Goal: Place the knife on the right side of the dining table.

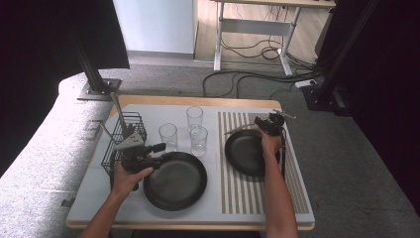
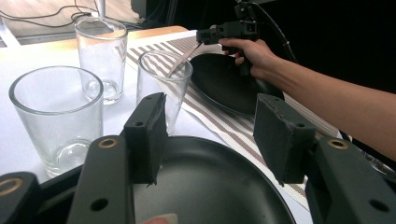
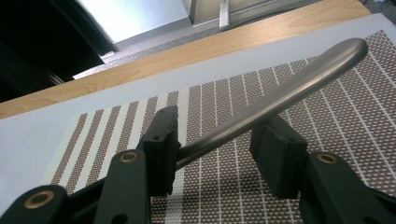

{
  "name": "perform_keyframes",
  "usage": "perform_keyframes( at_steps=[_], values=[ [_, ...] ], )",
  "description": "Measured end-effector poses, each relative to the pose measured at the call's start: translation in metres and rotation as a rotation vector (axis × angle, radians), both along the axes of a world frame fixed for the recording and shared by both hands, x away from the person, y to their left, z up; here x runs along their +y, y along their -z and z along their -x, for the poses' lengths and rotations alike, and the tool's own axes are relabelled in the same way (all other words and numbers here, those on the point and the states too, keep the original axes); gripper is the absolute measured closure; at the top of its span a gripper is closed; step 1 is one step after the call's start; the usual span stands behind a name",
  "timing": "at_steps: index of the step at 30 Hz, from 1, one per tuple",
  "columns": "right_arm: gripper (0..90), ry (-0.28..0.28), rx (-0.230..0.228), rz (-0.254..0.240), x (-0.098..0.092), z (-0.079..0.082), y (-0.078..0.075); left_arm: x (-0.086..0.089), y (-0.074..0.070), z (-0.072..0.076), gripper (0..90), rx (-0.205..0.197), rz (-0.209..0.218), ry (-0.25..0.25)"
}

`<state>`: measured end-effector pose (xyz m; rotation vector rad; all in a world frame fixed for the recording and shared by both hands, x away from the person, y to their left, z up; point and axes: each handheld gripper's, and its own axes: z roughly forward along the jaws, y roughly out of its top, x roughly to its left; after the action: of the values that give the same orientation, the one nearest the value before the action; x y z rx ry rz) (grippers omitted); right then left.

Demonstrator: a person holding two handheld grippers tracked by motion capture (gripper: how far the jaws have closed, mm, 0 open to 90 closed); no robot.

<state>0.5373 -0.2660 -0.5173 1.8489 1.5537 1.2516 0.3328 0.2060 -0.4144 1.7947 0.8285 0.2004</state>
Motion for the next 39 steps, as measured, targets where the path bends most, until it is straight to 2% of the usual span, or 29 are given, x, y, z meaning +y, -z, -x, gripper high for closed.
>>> perform_keyframes(
  at_steps=[9, 30, 39],
  values=[
    [51.2, 0.007, 0.019, 0.008, 0.000, -0.002, 0.000, 0.000, 0.000, -0.001, 44.5, 0.001, -0.002, 0.001],
    [50.2, 0.024, 0.096, -0.001, 0.000, -0.007, -0.002, 0.001, 0.000, 0.000, 44.4, 0.001, 0.000, -0.001],
    [49.5, 0.029, 0.159, -0.013, -0.001, -0.012, -0.003, 0.003, 0.001, 0.000, 44.4, 0.002, 0.004, -0.005]
  ],
)
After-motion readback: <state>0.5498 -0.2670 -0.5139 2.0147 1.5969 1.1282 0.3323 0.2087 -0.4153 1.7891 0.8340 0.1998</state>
